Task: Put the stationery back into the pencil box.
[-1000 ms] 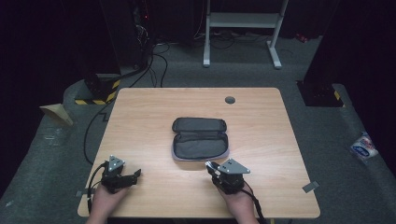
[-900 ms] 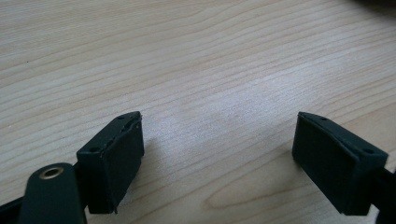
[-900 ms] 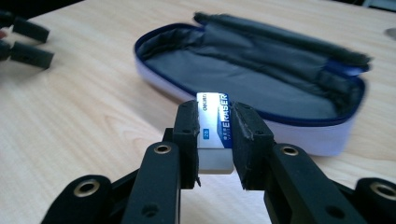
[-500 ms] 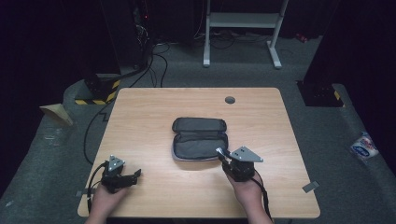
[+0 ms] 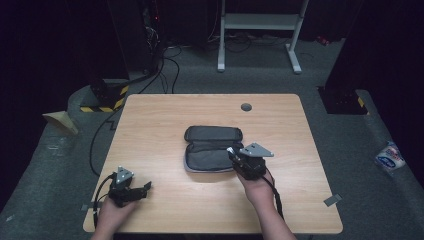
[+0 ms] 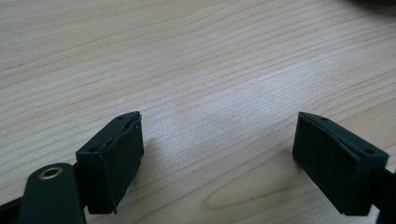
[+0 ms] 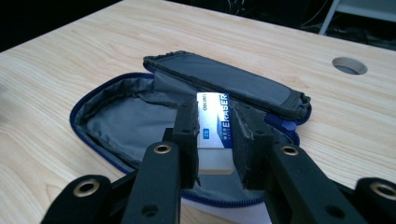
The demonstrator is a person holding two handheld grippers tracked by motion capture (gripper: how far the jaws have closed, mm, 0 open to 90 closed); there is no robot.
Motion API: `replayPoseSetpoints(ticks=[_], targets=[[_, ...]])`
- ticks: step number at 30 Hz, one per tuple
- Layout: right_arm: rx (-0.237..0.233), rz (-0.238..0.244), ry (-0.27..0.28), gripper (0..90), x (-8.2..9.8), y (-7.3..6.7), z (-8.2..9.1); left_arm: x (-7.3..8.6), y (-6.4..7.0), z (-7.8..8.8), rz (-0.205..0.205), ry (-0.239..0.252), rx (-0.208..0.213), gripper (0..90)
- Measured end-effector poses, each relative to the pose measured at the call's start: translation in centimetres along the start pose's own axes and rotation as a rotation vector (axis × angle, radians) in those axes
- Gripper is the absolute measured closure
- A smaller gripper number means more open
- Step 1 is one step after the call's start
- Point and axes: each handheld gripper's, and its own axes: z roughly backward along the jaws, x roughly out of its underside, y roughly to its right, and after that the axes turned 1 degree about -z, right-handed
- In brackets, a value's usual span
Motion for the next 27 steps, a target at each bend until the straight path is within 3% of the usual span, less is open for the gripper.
replayPoseSetpoints(ticks=[12, 23, 27], targets=[[0.020, -0.002, -0.121, 72.3, 0.6, 0.1, -3.9, 0.0, 0.0, 0.0, -0.002, 0.001, 0.003, 16.8], [0.018, -0.004, -0.171, 71.9, 1.4, -0.1, -5.0, 0.0, 0.0, 0.0, -0.003, 0.001, 0.003, 16.8], [0.012, -0.029, -0.160, 64.6, 1.3, -0.2, -5.0, 0.0, 0.0, 0.0, -0.005, 0.001, 0.004, 16.6]])
